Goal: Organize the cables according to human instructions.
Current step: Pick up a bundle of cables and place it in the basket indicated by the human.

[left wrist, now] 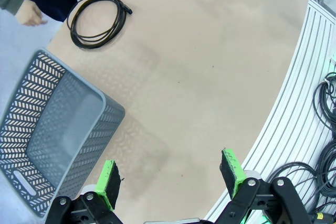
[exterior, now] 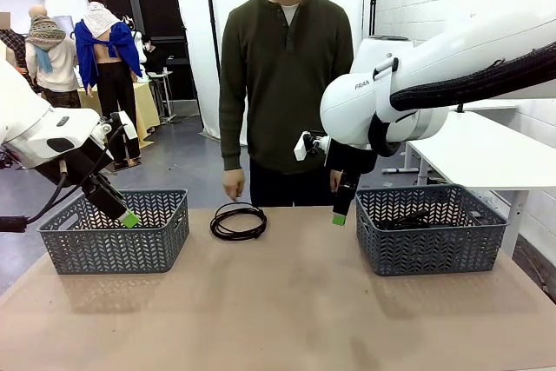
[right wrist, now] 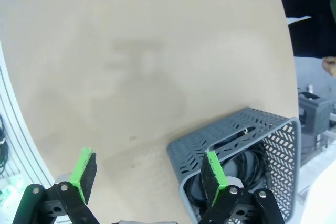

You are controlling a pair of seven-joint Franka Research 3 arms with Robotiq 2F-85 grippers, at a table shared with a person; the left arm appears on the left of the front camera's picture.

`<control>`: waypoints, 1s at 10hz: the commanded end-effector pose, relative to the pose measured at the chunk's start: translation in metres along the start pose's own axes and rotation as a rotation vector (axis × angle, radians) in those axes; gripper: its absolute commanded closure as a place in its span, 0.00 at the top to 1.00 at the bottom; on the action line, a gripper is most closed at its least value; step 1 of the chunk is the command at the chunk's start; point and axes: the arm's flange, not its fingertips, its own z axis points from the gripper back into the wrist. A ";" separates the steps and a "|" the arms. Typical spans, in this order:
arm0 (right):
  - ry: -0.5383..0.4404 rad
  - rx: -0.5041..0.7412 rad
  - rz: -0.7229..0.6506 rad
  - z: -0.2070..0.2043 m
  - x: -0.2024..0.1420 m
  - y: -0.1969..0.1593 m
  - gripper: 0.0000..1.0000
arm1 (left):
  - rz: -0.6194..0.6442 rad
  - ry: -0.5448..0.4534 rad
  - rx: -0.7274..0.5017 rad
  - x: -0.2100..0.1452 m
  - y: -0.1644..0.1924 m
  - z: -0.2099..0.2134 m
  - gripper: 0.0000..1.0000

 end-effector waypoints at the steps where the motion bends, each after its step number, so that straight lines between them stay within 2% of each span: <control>1: 0.001 -0.005 -0.002 0.000 0.000 0.000 1.00 | -0.001 -0.007 0.008 -0.001 0.002 -0.002 1.00; 10: 0.001 -0.005 -0.002 0.000 0.000 0.000 1.00 | -0.001 -0.007 0.008 -0.001 0.002 -0.002 1.00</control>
